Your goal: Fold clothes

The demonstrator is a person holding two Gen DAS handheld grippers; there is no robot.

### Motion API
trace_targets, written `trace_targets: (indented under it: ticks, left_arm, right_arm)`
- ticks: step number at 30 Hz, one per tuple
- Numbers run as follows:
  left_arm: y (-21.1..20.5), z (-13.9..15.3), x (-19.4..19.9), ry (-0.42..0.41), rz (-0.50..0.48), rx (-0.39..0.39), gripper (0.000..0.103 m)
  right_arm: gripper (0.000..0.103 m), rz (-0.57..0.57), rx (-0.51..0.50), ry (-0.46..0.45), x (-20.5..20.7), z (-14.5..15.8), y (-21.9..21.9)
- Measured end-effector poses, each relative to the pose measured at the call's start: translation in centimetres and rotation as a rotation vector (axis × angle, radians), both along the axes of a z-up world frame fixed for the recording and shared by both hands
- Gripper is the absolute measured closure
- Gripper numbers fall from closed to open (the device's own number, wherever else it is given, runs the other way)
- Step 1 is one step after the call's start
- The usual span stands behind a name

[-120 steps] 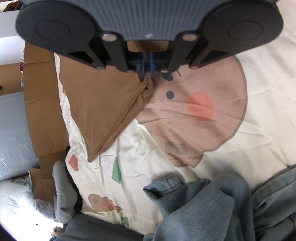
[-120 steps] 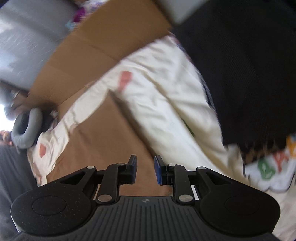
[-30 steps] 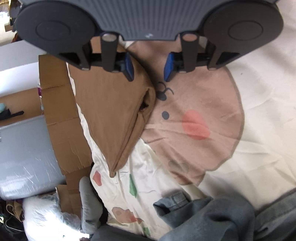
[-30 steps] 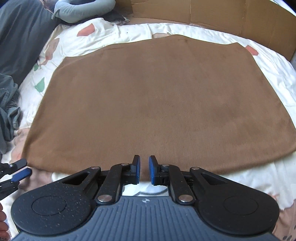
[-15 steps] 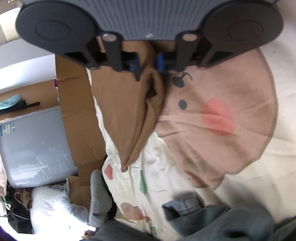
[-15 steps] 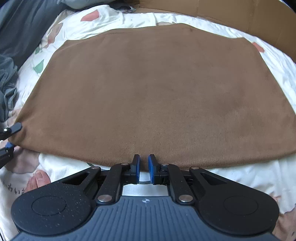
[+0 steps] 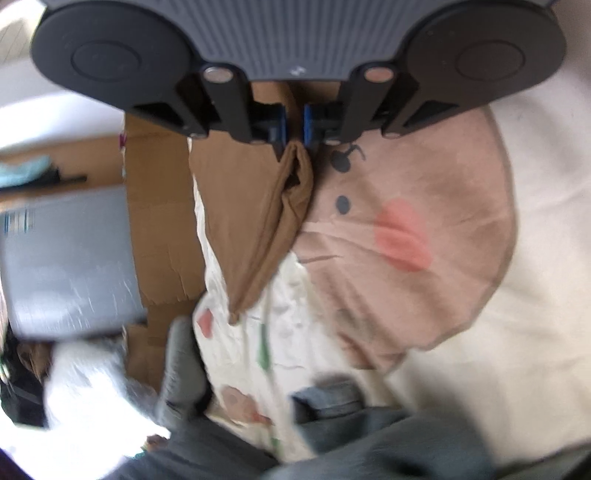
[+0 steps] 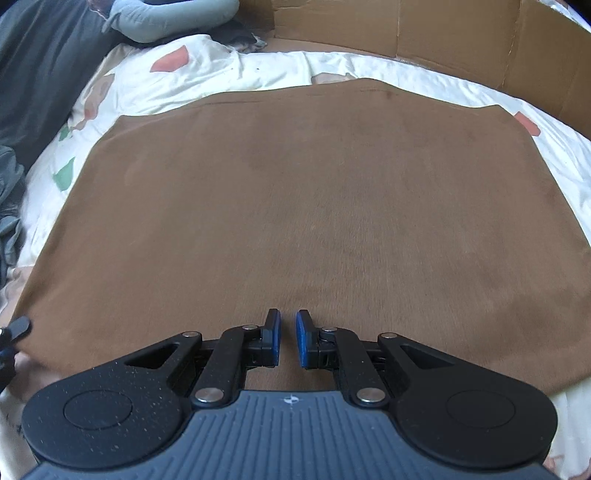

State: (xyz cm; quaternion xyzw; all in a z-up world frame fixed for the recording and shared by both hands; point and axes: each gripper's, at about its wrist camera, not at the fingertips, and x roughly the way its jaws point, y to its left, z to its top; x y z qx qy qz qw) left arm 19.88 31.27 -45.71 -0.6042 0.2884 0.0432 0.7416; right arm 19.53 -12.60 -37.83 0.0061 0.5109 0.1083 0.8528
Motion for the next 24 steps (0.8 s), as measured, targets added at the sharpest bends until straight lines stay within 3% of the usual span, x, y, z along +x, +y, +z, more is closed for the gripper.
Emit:
trace_targets:
  ticks: [6,24]
  left_arm:
    - [-0.2,-0.7,-0.3,0.012,0.043,-0.036,0.095]
    - [0.1,-0.8,0.1,0.018,0.049,-0.042,0.094]
  right_arm:
    - [0.088,-0.021,0.0,-0.016,2.8,-0.4,0.4]
    - [0.089,-0.042,0.006,-0.068,12.8,-1.1,1.6]
